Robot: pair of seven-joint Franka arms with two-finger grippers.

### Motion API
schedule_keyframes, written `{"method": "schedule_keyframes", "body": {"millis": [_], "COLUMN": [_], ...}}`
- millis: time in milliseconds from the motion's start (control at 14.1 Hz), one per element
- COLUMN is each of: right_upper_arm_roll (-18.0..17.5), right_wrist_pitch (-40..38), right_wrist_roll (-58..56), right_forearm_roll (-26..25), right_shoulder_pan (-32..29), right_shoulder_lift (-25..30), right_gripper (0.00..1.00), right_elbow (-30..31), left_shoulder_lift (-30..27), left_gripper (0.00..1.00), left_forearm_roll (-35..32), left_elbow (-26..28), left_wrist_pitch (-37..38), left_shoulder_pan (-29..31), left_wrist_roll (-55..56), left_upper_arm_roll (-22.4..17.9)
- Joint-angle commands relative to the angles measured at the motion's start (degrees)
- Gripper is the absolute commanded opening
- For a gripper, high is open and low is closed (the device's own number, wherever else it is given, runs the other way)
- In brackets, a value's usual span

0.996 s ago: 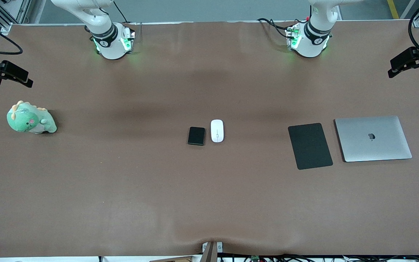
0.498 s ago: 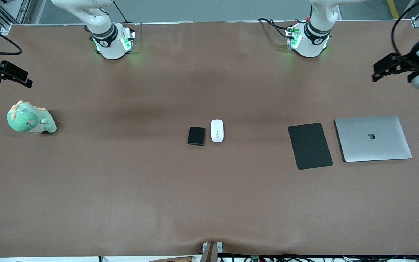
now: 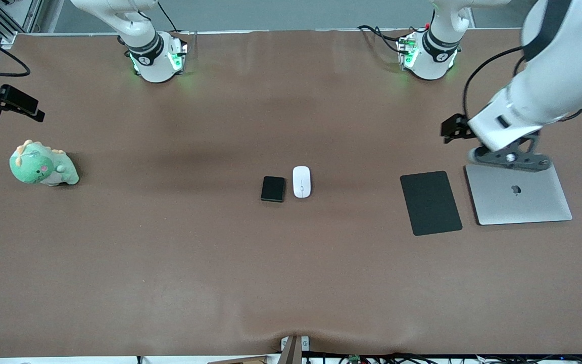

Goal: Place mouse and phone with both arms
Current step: 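Reach the left gripper over to the white mouse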

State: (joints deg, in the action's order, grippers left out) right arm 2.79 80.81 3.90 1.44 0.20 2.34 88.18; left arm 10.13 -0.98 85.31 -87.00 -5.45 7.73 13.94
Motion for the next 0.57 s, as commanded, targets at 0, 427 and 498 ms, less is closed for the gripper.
{"method": "schedule_keyframes", "body": {"millis": [0, 427, 498], "right_upper_arm_roll": [-0.9, -0.9, -0.9], "right_wrist_pitch": [-0.6, -0.6, -0.6], "right_wrist_roll": [-0.6, -0.6, -0.4], "right_forearm_roll": [-0.5, -0.5, -0.5], "right_shoulder_pan": [-1.3, -1.4, -1.3], "right_shoulder_lift": [-0.2, -0.2, -0.2], "right_gripper": [1.0, 1.0, 1.0], "right_elbow": [-0.5, -0.5, -0.5], "left_shoulder_lift": [4.5, 14.3, 16.0], "left_gripper": [1.0, 1.0, 1.0], "left_forearm_roll": [-0.6, -0.9, -0.9], "left_elbow": [0.0, -0.1, -0.1], "left_wrist_pitch": [-4.2, -16.7, -18.7], "left_shoulder_pan": [-4.4, -12.6, -13.6], "left_wrist_roll": [5.4, 19.0, 19.5], "left_upper_arm_roll": [0.1, 0.1, 0.1]}}
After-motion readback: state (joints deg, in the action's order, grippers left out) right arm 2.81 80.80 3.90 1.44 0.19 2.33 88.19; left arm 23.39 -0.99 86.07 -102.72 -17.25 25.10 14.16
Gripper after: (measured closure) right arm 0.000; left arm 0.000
